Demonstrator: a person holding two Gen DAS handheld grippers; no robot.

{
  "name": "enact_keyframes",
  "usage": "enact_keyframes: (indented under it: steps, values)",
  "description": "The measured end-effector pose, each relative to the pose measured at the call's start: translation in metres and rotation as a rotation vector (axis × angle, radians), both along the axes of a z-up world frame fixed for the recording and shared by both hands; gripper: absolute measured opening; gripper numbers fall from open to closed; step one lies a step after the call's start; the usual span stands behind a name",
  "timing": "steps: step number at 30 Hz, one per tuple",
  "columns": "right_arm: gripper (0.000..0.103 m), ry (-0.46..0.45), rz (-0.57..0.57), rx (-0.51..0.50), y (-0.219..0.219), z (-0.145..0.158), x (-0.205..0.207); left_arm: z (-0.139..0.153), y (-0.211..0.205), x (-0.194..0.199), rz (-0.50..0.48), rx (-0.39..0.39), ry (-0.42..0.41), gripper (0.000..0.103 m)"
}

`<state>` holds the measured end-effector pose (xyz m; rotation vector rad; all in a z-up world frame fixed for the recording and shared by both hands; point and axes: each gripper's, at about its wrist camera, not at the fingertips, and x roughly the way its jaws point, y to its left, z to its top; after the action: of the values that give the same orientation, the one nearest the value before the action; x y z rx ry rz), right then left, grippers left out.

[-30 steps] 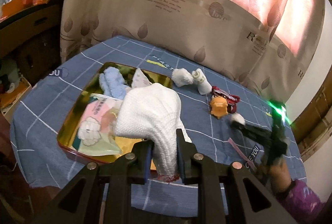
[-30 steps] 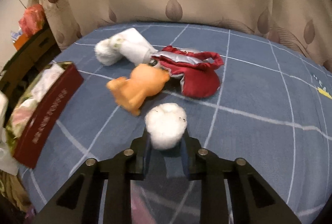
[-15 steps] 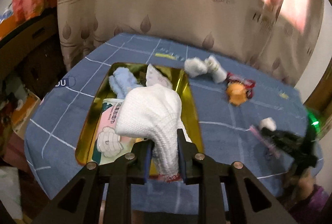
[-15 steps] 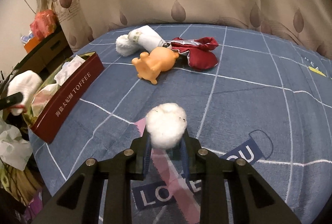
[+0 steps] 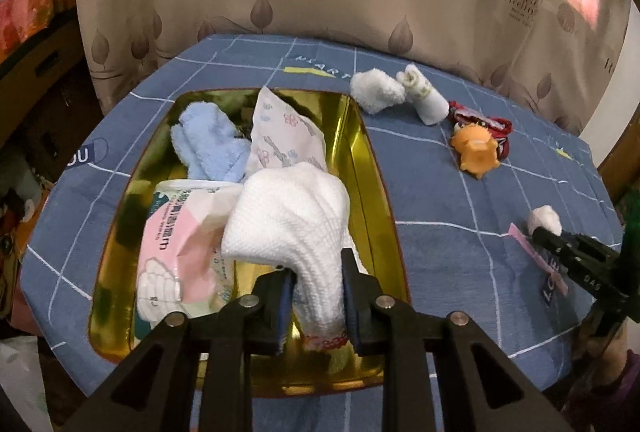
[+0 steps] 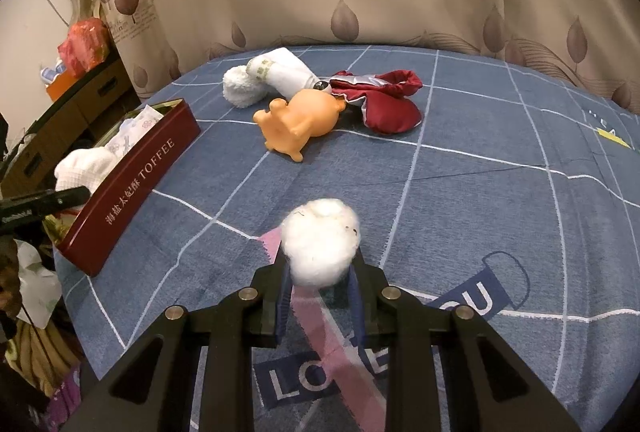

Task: Organize soft objects
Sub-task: 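Carry the sock into the tin and open the left tool while the right tool holds the pompom, then carry the white pompom ball over the tin and open the right tool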

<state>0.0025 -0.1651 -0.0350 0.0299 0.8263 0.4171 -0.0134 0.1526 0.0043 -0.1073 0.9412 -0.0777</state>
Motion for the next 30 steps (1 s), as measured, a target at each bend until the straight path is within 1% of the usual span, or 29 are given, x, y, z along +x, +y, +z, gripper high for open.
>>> enact_keyframes:
  steps: [2,4,5,7,9,11,12,13,14,15,16,18,20,22,24,27,28,30]
  values:
    - [0.023,0.000,0.001,-0.002,0.000,0.000,0.000,-0.005,-0.002,0.004,0.000,0.015,0.017,0.030]
    - [0.023,0.001,0.002,-0.004,0.000,0.000,0.001,-0.009,-0.004,0.006,0.002,0.033,0.031,0.043]
    - [0.023,0.002,0.002,-0.004,0.000,-0.001,0.001,-0.011,-0.004,0.007,0.005,0.041,0.041,0.047]
    - [0.023,0.003,0.002,-0.005,0.000,-0.001,0.001,-0.009,-0.004,0.004,0.013,0.043,0.045,0.047]
    - [0.023,0.002,0.003,-0.006,0.001,-0.001,0.001,0.000,-0.001,-0.004,0.036,0.039,0.019,0.049]
    - [0.023,0.002,0.002,-0.006,0.001,-0.001,0.001,0.012,0.001,-0.016,0.088,0.066,-0.010,0.051]
    - [0.023,0.002,0.002,-0.006,0.001,-0.001,0.001,0.021,0.004,-0.025,0.124,0.087,-0.036,0.054]
    - [0.023,0.002,0.001,-0.005,0.001,-0.001,0.001,0.029,0.007,-0.037,0.169,0.107,-0.064,0.061]
    - [0.023,0.003,0.001,-0.005,0.001,-0.002,0.001,0.034,0.010,-0.044,0.200,0.119,-0.083,0.065]
    - [0.023,0.004,0.002,-0.004,0.001,-0.002,0.001,0.041,0.014,-0.058,0.248,0.138,-0.113,0.071]
    - [0.023,0.006,0.003,-0.006,0.001,-0.002,0.001,0.045,0.017,-0.070,0.282,0.154,-0.137,0.073]
    - [0.023,0.015,0.007,-0.014,0.002,-0.002,0.002,0.049,0.022,-0.087,0.320,0.171,-0.166,0.073]
    - [0.023,0.026,0.010,-0.022,0.005,0.000,0.003,0.052,0.027,-0.097,0.338,0.170,-0.179,0.073]
    - [0.023,0.044,0.015,0.006,0.008,0.007,0.006,0.053,0.032,-0.102,0.349,0.158,-0.186,0.073]
    - [0.023,0.040,0.029,0.022,0.017,0.018,0.006,0.053,0.035,-0.103,0.360,0.153,-0.192,0.073]
    - [0.023,0.009,0.094,0.049,0.048,0.047,0.005,0.052,0.037,-0.105,0.369,0.165,-0.209,0.073]
    - [0.023,0.002,0.131,0.061,0.065,0.059,0.006,0.050,0.037,-0.106,0.371,0.168,-0.210,0.073]
    - [0.023,0.006,0.190,0.081,0.094,0.073,0.009,0.049,0.040,-0.105,0.376,0.163,-0.202,0.073]
